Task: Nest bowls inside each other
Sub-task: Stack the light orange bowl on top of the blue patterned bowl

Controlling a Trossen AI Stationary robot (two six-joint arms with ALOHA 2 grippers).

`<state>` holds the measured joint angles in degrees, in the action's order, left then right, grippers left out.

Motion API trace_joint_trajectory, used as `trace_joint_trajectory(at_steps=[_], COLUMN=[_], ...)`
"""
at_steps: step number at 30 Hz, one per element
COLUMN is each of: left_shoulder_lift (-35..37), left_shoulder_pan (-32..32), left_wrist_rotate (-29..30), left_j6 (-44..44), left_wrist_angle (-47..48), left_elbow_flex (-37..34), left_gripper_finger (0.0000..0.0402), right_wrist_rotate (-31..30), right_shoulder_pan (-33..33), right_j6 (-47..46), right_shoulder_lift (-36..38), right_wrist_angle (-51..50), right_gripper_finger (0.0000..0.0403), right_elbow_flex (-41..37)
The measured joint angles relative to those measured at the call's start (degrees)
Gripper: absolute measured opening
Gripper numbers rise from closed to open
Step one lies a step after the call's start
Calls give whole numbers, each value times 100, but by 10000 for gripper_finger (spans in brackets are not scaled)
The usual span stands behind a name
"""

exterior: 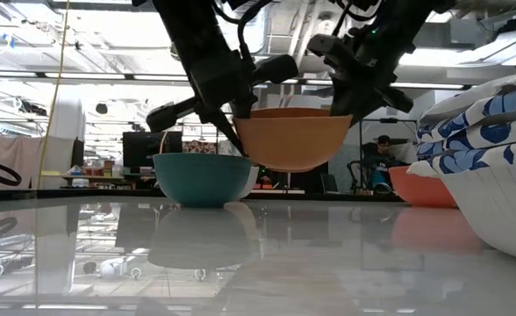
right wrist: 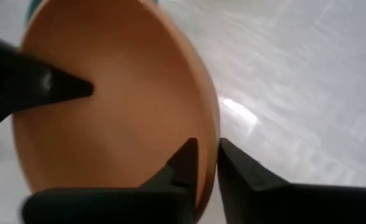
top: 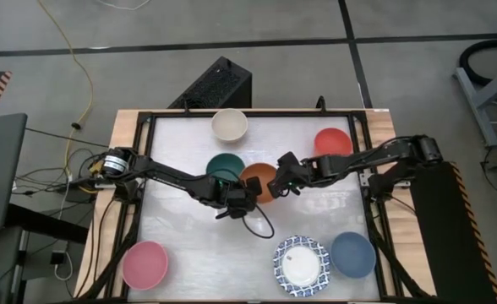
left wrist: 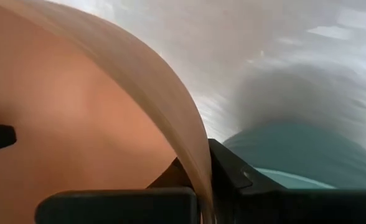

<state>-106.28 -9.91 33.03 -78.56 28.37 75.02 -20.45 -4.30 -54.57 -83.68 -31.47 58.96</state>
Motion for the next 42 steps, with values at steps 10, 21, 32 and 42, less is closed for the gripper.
trace_joint_trajectory(at_steps=[10,21,32,42], left_shoulder_lift=[12,102,1438,2946], left_shoulder_pan=[-22,-102,-25,188], left_wrist_rotate=[-259,73,76,-112], left_j6=[720,1195,2647,5150], left_wrist_angle=[-357,-192,-217,-275], left_elbow_flex=[22,20,16,14], left_gripper_finger=[71,215,229,229], right_wrist_rotate=[112,514,926,1227], right_shoulder_pan=[119,266,492,1129], right_j6=[56,274,820,1319], right_shoulder_lift=[35,39,194,1433], right_wrist_angle=[-179,-119,-403,-800], right_gripper_finger=[10,7,7,7], right_elbow_flex=[-20,-17,-17,-13])
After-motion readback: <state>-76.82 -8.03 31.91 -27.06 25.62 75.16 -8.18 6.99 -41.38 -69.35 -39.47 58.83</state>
